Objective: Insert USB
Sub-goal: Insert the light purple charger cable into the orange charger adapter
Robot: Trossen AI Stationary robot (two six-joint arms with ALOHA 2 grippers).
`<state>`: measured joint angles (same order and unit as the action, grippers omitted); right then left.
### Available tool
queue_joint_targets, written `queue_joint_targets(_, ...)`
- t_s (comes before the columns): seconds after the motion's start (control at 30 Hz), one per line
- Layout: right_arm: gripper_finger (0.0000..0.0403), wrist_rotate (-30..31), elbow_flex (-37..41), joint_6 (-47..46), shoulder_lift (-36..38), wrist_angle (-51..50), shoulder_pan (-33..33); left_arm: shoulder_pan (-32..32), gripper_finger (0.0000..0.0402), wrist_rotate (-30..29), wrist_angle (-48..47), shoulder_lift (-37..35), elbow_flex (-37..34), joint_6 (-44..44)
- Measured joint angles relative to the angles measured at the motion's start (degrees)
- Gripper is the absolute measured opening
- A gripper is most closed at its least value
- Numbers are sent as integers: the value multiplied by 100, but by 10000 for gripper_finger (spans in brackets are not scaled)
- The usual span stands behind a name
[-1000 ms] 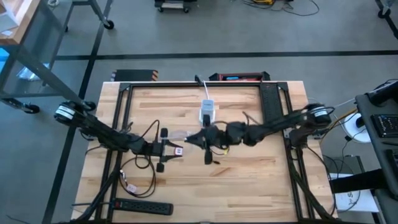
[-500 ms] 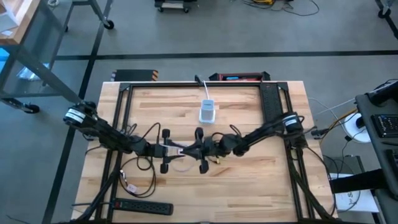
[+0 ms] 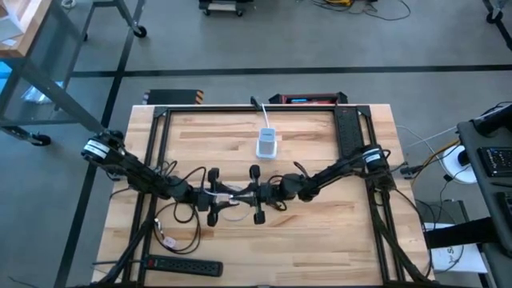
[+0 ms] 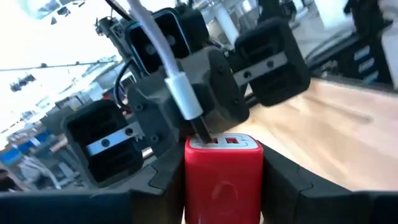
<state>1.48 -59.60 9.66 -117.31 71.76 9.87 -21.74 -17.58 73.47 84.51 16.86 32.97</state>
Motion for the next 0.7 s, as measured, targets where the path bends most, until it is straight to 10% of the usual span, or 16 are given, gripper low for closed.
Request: queue_joint_targets(0.7,0,16,-4,1694,728,-1514,165,-79,134,17,107,-131,31,807)
